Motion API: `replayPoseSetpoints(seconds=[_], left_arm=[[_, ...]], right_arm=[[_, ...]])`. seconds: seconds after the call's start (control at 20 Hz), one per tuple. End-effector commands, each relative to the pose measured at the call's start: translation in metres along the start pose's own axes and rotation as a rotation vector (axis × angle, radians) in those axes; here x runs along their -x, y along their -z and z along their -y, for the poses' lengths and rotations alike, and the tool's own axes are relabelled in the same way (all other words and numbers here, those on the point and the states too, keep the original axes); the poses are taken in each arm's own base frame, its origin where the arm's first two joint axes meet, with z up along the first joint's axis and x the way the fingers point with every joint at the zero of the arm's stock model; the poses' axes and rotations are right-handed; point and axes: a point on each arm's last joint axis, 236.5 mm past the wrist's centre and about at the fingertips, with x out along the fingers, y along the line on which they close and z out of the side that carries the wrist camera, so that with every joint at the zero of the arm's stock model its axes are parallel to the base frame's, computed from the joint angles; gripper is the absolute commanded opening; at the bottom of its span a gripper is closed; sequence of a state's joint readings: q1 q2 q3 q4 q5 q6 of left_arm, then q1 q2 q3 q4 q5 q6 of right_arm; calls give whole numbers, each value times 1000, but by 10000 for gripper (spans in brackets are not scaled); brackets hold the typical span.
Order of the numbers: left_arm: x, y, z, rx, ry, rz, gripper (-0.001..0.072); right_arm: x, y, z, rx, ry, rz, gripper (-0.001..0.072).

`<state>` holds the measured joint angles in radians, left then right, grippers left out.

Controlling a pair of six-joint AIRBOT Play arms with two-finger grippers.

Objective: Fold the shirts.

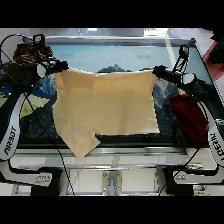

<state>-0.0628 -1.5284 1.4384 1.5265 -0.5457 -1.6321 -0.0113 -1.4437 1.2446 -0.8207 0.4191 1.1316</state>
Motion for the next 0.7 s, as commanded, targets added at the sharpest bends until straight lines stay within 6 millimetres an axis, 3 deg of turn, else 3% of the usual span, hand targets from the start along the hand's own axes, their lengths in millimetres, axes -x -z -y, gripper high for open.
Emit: replayPoseSetpoints(seconds=[0.0, 0.15, 0.35, 0.5, 0.65], left_arm=[[2, 41, -7, -19, -28, -193, 7], [20, 95, -18, -41, -69, -424, 7], [34, 143, -23, -41, -81, -558, 7], [34, 179, -26, -24, -93, -628, 7], [24, 193, -28, 10, -99, -610, 7]], right_arm=[[4, 4, -13, 31, -54, -79, 31], [19, 35, -16, 53, -56, -231, 31], [38, 92, 17, 95, 67, -462, 31], [31, 127, 30, 47, 90, -491, 31], [21, 156, 38, -35, 101, -468, 31]])
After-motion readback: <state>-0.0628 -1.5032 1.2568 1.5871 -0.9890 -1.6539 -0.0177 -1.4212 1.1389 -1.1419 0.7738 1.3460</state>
